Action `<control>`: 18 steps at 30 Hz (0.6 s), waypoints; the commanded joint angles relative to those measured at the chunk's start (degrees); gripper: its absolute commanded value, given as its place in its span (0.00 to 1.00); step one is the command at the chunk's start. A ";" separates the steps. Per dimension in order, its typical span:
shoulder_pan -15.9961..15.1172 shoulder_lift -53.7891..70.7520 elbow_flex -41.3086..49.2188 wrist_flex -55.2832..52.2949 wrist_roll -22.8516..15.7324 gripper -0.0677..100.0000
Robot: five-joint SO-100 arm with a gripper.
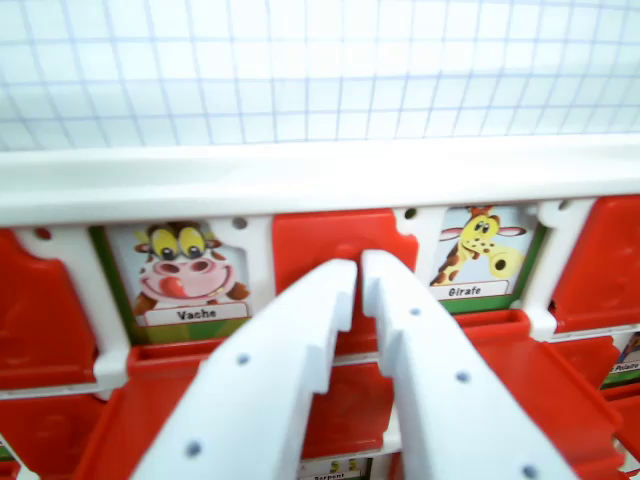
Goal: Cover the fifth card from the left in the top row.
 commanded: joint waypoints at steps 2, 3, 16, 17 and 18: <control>-1.14 2.64 -4.83 -0.62 0.62 0.00; -1.14 3.16 -4.92 -0.44 0.62 0.00; -0.62 16.08 -5.98 9.76 2.02 0.00; -0.62 17.31 -5.54 10.11 1.85 0.00; -0.53 18.54 -5.45 11.51 1.93 0.00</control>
